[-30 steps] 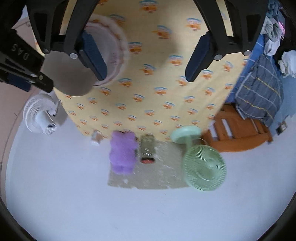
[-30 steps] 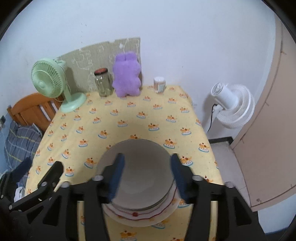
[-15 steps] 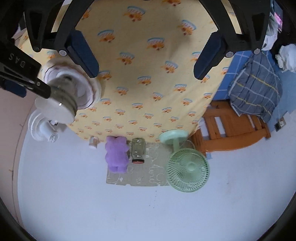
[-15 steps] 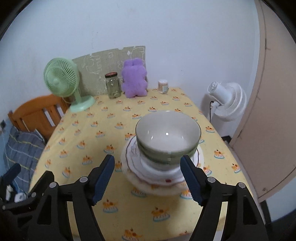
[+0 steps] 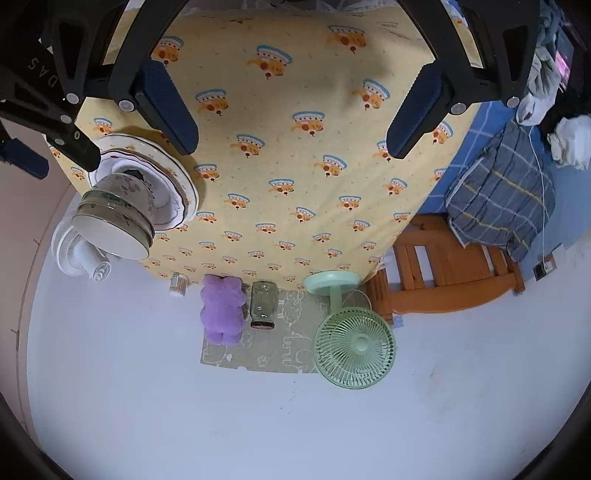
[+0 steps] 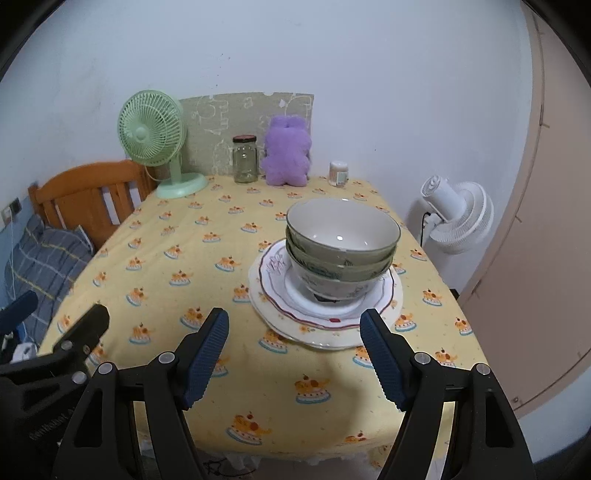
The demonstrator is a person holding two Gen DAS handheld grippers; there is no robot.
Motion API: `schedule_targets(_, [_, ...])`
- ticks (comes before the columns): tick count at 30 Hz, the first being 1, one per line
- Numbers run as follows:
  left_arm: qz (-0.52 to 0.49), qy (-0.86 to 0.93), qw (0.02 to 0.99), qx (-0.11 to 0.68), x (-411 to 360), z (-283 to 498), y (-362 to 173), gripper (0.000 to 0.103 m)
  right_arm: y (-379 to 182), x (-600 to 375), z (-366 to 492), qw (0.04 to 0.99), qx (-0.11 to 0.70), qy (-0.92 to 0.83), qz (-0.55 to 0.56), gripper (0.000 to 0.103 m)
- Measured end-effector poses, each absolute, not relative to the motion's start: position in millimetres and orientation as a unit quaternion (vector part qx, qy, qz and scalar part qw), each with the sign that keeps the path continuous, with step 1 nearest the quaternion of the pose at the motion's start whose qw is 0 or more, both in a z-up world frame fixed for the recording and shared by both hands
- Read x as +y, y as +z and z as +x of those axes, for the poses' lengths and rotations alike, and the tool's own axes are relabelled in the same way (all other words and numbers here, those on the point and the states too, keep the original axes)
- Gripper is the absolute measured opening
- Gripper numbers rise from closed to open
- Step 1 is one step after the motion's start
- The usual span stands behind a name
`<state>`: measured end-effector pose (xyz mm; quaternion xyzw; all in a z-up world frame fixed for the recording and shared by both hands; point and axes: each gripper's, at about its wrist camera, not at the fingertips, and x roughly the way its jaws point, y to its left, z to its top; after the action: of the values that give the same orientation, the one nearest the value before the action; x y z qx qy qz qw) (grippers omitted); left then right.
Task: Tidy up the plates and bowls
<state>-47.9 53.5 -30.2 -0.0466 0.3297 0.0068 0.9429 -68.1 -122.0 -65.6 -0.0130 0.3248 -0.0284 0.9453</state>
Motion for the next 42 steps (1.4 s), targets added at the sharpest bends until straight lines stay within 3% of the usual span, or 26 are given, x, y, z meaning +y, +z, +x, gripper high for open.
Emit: schedule_targets(42, [-0.036,-0.006,0.949,0.313,38,-58,-21,0.103,-62,-132,-78,0.945,0.326,-0.031,0.018,0.076])
